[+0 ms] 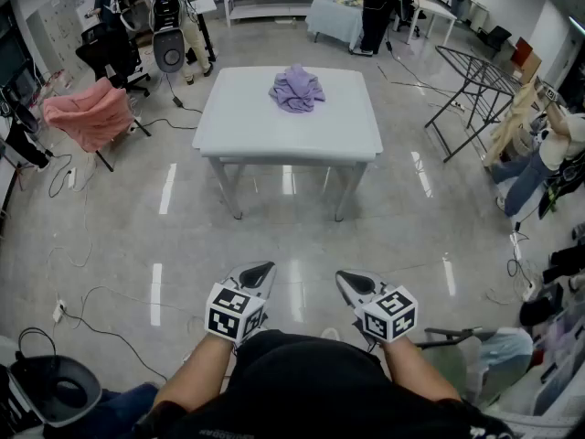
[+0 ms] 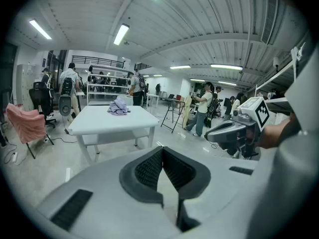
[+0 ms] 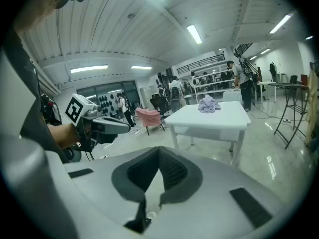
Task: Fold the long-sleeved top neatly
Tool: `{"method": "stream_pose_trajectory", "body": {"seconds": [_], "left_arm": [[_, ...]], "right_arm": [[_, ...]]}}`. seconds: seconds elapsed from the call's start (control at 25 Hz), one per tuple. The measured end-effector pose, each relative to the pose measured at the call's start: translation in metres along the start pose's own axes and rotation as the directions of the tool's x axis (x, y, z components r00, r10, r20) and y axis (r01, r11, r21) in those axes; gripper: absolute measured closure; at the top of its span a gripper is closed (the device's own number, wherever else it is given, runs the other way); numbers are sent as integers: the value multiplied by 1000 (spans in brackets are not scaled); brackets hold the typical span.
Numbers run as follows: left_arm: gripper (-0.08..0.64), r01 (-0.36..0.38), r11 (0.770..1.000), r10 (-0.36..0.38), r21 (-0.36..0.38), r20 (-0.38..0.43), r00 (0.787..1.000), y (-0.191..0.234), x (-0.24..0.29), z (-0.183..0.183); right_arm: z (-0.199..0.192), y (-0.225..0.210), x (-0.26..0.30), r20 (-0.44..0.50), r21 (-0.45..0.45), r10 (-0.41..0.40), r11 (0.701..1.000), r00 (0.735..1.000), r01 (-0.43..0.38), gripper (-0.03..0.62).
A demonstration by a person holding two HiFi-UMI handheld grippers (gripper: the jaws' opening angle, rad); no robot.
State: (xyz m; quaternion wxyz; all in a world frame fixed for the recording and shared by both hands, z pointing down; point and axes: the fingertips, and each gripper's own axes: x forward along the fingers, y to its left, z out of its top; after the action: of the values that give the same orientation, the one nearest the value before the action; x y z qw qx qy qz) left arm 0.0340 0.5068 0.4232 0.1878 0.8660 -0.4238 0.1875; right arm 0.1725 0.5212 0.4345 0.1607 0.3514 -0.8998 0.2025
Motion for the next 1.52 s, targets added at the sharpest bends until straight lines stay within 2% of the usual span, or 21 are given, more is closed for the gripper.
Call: {"method": "stream_pose_trajectory", "body": {"seconds": [0.44, 0.64, 0.96, 1.24, 1.52], "left_arm": [[557, -7, 1000, 7, -7, 7, 1000, 7, -5, -2], [555, -5, 1000, 5, -21, 2, 1000, 16, -8, -5], [555, -3, 1000, 3, -22, 11, 1000, 41, -19, -3], [557, -8, 1000, 8, -14, 20, 1000, 76, -46, -9], [555, 46, 999, -46, -8, -21, 999, 97, -60, -36]], "right_arm": [[-1, 6, 5, -14, -11, 0, 1000, 1000, 0, 589], [2, 10, 14, -6, 28, 18, 999, 1000, -18, 588], [10, 27, 35, -16, -7, 14, 1000, 1000, -14, 588], [19, 54, 66, -22, -14, 1, 1000, 1000, -1, 588], [25, 77, 85, -3, -35, -62, 997, 998, 62, 588]]}}
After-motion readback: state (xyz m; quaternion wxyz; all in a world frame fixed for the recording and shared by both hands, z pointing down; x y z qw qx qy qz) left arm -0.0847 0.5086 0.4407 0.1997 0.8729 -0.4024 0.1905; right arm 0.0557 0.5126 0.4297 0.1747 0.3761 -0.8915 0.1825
